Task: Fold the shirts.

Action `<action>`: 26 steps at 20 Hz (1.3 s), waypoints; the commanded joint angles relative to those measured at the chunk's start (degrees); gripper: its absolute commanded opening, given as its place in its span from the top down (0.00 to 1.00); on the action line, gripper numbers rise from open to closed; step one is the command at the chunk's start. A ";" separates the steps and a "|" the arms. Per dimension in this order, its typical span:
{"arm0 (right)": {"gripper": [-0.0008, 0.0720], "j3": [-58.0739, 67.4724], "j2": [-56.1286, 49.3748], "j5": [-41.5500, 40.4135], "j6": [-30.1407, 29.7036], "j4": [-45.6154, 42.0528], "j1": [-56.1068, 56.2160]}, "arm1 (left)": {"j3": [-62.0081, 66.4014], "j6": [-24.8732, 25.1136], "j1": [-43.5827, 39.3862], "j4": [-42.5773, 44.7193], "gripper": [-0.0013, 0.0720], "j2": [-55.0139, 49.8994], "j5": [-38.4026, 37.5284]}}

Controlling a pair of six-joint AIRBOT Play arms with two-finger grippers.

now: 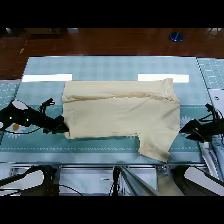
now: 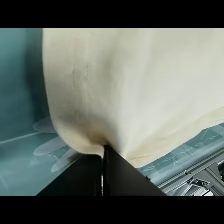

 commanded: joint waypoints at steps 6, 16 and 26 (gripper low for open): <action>0.36 -8.74 0.61 -10.73 -1.29 8.22 -0.35 | -0.02 0.17 0.11 0.83 0.95 -0.04 0.72; 0.96 -8.52 2.05 -5.09 -4.35 10.67 -0.42 | 0.04 1.64 0.46 0.81 0.95 -0.02 -0.98; 0.96 2.95 8.35 -6.47 -5.86 32.79 7.54 | 9.90 3.74 4.02 -10.36 0.96 10.12 -5.46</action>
